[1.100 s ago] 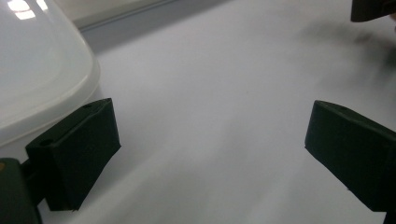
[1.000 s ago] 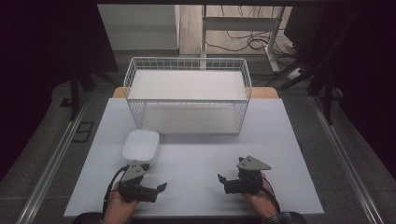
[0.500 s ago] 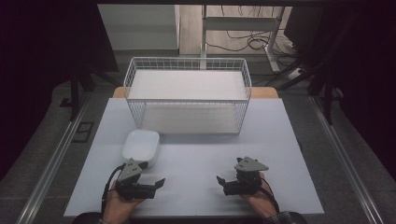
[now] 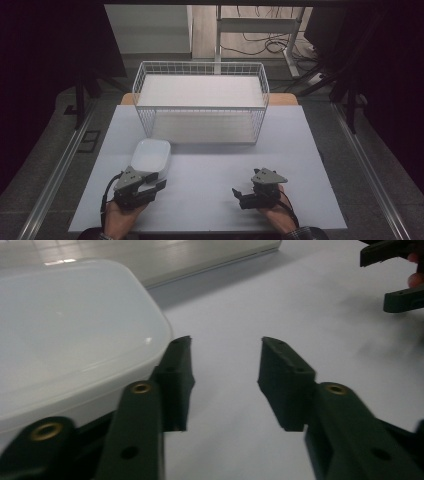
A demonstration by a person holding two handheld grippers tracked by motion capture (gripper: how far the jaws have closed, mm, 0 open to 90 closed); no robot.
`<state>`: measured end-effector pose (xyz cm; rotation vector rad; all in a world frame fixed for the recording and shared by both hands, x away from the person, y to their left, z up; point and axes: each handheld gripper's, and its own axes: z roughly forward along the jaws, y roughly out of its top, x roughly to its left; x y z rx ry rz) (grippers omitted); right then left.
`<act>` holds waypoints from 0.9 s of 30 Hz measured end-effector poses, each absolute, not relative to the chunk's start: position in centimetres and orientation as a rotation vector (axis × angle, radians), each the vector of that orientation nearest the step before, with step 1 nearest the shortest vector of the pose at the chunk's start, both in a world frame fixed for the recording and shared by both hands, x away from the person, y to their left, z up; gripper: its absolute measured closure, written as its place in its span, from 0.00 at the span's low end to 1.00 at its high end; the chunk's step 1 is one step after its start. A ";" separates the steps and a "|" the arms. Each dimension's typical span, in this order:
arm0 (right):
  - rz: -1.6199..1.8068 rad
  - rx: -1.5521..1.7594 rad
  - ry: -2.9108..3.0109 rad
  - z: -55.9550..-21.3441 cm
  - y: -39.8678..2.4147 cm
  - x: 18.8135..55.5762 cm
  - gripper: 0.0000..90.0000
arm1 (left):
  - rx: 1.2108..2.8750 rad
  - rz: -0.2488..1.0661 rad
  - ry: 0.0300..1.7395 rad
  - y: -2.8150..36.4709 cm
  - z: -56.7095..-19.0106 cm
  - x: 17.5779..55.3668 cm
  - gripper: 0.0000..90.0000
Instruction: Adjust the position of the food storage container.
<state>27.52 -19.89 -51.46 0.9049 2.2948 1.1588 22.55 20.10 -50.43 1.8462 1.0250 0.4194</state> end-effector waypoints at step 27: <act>1.127 0.887 2.311 -51.6 -19.9 27.6 0.00 | 1.641 0.550 1.252 27.5 -50.8 25.2 1.00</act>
